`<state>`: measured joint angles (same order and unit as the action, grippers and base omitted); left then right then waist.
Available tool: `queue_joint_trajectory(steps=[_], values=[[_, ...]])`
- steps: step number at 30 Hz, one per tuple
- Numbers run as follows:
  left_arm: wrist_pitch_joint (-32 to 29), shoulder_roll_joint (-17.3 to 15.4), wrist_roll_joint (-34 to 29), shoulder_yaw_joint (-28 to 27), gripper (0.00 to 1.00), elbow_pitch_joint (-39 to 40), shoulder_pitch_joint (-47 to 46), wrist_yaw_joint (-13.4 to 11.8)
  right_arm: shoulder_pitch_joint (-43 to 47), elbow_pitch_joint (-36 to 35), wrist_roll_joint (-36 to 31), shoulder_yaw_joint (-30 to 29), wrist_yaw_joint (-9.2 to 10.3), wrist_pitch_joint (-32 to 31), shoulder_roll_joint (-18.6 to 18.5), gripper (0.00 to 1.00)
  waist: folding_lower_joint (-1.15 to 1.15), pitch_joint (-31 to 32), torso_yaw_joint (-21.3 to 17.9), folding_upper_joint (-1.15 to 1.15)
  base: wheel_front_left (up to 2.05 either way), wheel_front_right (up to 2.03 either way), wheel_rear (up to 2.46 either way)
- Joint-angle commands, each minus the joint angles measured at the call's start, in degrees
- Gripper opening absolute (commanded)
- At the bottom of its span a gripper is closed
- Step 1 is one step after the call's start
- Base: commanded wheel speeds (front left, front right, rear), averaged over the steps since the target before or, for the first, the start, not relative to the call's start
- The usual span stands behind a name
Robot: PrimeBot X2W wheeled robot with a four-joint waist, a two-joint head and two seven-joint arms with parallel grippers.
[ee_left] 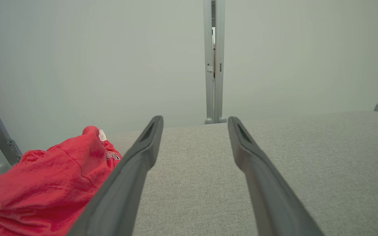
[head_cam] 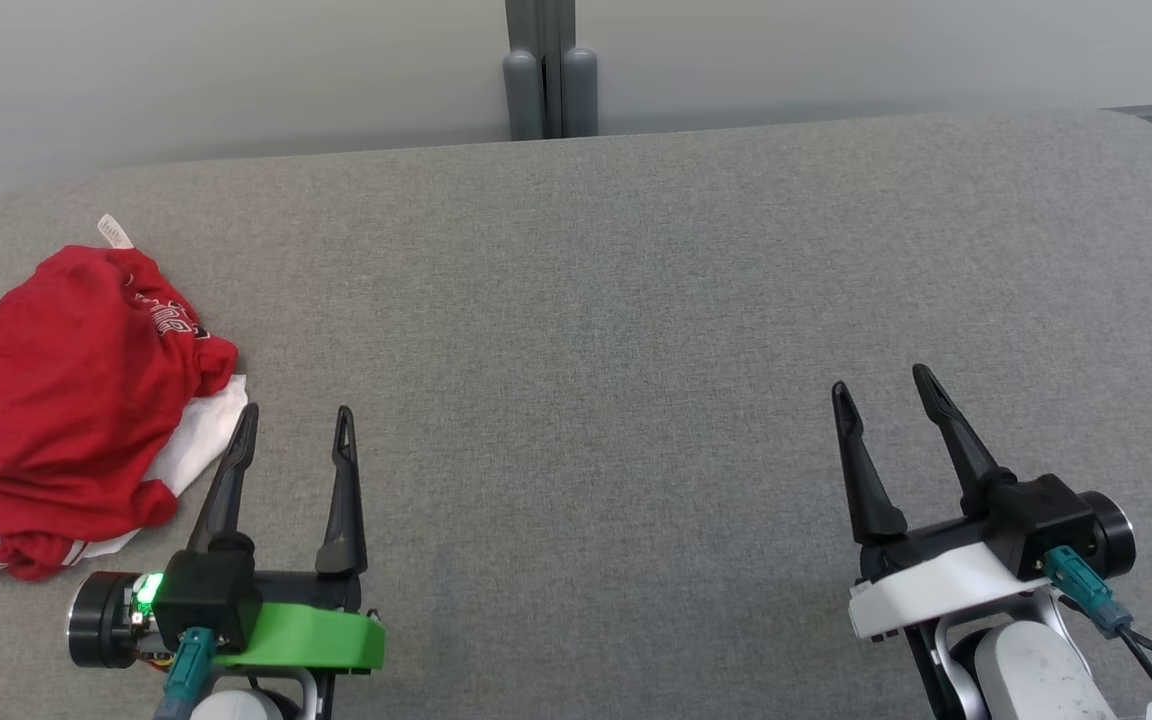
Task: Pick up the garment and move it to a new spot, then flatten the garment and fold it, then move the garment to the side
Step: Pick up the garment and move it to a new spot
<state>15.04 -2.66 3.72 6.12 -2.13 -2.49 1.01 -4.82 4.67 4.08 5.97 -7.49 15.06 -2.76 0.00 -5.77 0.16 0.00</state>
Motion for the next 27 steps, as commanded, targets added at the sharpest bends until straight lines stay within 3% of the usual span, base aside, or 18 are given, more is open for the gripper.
queue_joint_trajectory(steps=[1,18,27], values=[[0.22,-0.4,-0.1,-0.16,1.0,-0.18,-0.68,-0.18,-0.3,0.11,0.33,-0.11,0.0,0.18,-0.22,1.0,0.0,0.01,-0.05,0.0,0.0,0.0,0.0],[0.22,-0.39,0.22,-0.52,1.0,-1.25,-0.68,0.05,0.5,0.37,0.29,0.02,0.0,0.18,-0.22,1.0,0.0,0.76,0.32,0.0,0.0,0.0,0.0],[0.21,-0.39,1.28,-0.43,1.0,-1.85,0.27,-0.66,1.98,0.36,-0.21,1.66,0.01,0.18,-0.21,1.0,0.0,2.09,4.26,0.0,0.0,0.0,0.0]])
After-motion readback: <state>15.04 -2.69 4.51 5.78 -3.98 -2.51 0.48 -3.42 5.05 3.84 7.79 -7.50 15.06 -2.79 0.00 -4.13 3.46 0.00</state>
